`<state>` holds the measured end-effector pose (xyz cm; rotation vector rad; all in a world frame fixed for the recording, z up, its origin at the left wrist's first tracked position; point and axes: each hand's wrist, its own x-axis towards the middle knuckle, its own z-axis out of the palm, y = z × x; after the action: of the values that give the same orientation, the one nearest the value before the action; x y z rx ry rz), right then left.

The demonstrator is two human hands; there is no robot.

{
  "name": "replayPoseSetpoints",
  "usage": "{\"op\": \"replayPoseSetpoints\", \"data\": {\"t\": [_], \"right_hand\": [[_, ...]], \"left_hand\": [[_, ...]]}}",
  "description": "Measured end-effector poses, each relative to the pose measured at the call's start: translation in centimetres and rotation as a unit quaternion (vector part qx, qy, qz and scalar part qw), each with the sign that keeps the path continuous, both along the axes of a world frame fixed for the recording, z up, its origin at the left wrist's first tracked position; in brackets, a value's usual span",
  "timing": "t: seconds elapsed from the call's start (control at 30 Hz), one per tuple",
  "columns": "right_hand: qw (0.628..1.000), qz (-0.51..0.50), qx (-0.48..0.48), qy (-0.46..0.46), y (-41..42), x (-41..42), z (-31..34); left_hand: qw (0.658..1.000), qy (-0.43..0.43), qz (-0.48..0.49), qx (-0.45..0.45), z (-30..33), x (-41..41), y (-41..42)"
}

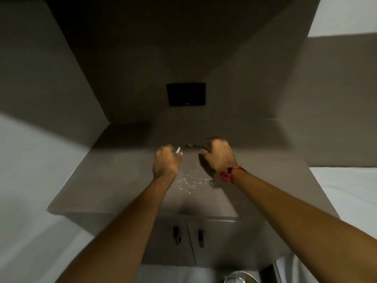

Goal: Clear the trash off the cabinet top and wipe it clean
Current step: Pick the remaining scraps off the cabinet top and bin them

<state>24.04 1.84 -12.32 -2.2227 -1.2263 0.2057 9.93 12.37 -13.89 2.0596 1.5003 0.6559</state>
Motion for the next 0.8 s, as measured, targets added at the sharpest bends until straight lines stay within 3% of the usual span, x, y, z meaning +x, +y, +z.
{"op": "replayPoseSetpoints", "data": {"t": [0.13, 0.27, 0.53, 0.6, 0.67, 0.73, 0.8], "right_hand": [[0.994, 0.006, -0.075, -0.083, 4.4, 0.6, -1.1], [0.994, -0.002, -0.067, -0.088, 6.8, 0.2, -1.6], [0.991, 0.0, -0.047, -0.122, 6.8, -0.7, -1.9], [1.0, -0.012, -0.014, -0.022, 5.2, -0.5, -2.1], [0.984, -0.046, 0.089, 0.145, 2.9, -0.7, -2.1], [0.916, -0.067, 0.208, 0.336, -0.4, -1.5, -1.6], [0.816, -0.038, 0.267, 0.51, -4.5, -2.6, -1.5]], "left_hand": [[0.999, 0.039, 0.001, 0.0, -0.8, 1.3, 1.7], [0.999, 0.047, 0.004, 0.005, -1.1, 1.9, 2.2], [0.985, 0.134, -0.014, 0.105, -2.4, 2.6, 1.5], [0.99, 0.115, -0.003, 0.085, -2.2, 2.6, 1.3], [0.999, -0.002, 0.007, 0.049, -1.7, 2.2, 0.2], [0.986, -0.167, -0.009, -0.029, -1.0, 1.3, -2.3], [0.917, -0.342, -0.06, -0.196, -0.1, -0.4, -6.5]]}}
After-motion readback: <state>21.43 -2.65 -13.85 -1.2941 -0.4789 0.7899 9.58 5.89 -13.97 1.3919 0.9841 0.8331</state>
